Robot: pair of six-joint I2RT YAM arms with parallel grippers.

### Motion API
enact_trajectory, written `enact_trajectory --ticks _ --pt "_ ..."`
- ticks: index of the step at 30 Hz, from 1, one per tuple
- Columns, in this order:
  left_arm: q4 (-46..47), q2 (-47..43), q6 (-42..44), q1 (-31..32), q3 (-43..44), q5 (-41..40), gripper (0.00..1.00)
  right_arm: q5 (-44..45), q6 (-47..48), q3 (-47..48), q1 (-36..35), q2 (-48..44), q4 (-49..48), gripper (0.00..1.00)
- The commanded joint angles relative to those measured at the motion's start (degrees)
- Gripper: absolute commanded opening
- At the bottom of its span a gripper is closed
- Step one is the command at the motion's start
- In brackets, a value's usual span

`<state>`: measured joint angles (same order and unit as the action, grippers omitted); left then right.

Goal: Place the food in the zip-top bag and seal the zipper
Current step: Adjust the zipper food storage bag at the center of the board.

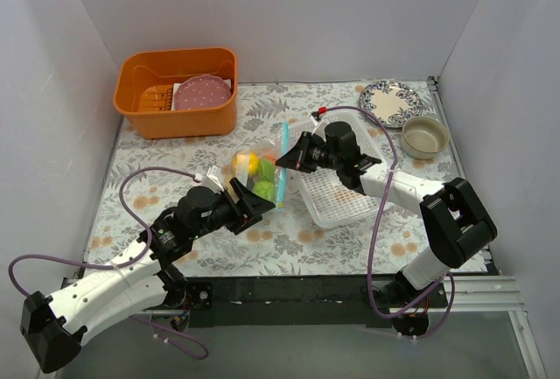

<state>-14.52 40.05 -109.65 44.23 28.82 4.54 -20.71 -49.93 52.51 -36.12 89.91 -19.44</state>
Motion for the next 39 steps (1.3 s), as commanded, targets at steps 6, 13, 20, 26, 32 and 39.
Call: enact_trajectory --ticks 6,13,20,26,32,39 --pt "5.38 0.20 -7.33 4.20 -3.15 -8.92 0.68 -0.21 0.98 -0.48 0.61 -2.63 -0.42 0.01" --pt "9.42 2.22 -9.79 4.20 -6.05 -9.37 0.62 -0.65 1.06 -0.66 0.61 -3.16 -0.33 0.01" --pt "13.82 3.71 -10.85 4.29 -7.90 -8.58 0.61 -1.53 0.98 -0.04 0.79 -2.81 -0.07 0.01" --pt "18.39 4.77 -11.73 4.29 -9.66 -9.54 0.59 -1.79 0.89 -0.13 0.79 -3.07 0.11 0.01" --pt "22.52 6.26 -12.35 4.29 -10.80 -9.63 0.56 -2.23 0.89 -0.04 0.79 -3.07 0.28 0.01" --pt "25.59 9.51 -13.40 4.46 -11.24 -8.49 0.53 -2.85 0.63 0.40 0.70 -2.63 0.28 0.01"
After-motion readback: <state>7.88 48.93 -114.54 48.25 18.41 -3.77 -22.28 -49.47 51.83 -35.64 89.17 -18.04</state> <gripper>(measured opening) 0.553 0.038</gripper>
